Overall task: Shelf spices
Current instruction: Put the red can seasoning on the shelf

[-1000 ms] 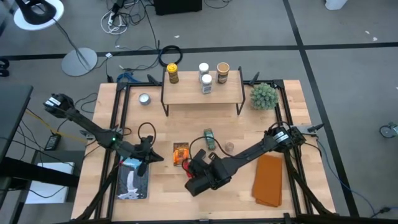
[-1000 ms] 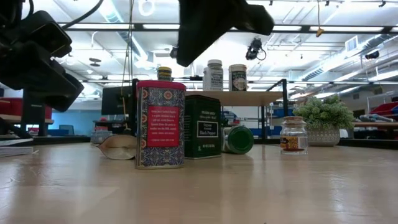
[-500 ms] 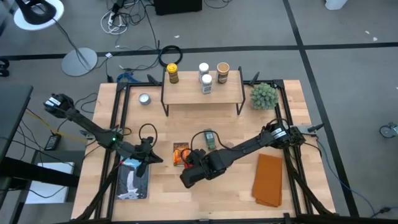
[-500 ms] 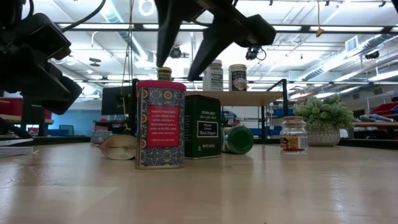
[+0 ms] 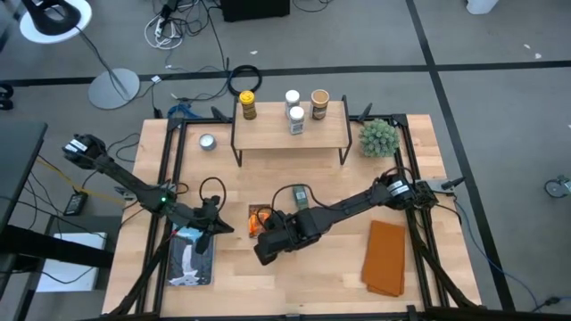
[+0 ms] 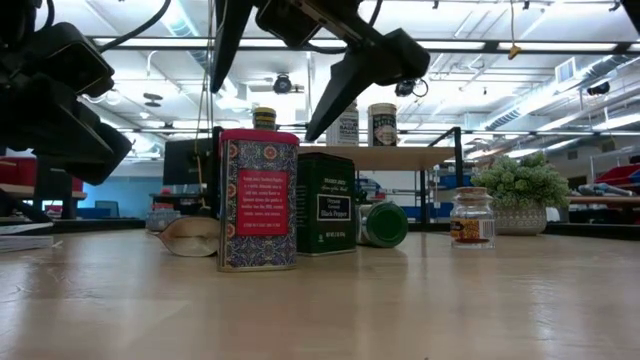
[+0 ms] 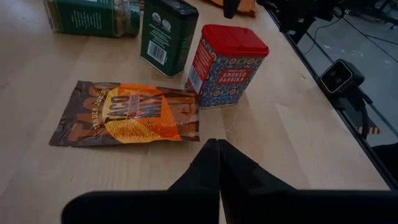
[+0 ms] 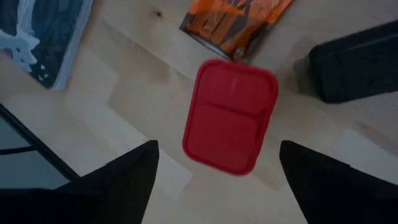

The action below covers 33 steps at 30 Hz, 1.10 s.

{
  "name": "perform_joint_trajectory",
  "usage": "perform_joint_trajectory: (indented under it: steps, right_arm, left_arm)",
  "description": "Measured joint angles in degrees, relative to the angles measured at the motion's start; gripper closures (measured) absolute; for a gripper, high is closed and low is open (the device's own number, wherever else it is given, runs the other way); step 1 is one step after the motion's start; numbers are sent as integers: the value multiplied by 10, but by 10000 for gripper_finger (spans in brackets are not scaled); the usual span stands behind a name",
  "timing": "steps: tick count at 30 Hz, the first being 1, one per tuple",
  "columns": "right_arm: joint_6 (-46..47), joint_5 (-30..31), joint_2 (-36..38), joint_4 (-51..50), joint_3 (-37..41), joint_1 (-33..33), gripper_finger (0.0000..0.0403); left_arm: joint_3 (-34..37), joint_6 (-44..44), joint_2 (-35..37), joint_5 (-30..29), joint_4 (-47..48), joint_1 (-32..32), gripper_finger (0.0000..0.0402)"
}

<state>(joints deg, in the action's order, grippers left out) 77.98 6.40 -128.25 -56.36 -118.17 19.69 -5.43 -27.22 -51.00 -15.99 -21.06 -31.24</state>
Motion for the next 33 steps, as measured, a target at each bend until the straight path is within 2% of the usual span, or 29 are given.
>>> perform_joint_trajectory:
  steps: [6,14,24,33]
  right_arm:
    - [5,0,0,3,2,-11,65]
    - [21,-23,-1,74,51,-15,75]
    - [43,-45,-1,38,80,-15,96]
    - [-57,-50,-1,34,80,-33,97]
  left_arm:
    - [0,0,0,0,0,0,400]
    - [0,1,0,0,0,0,400]
    - [0,1,0,-1,0,0,400]
    - [0,2,0,0,0,0,400]
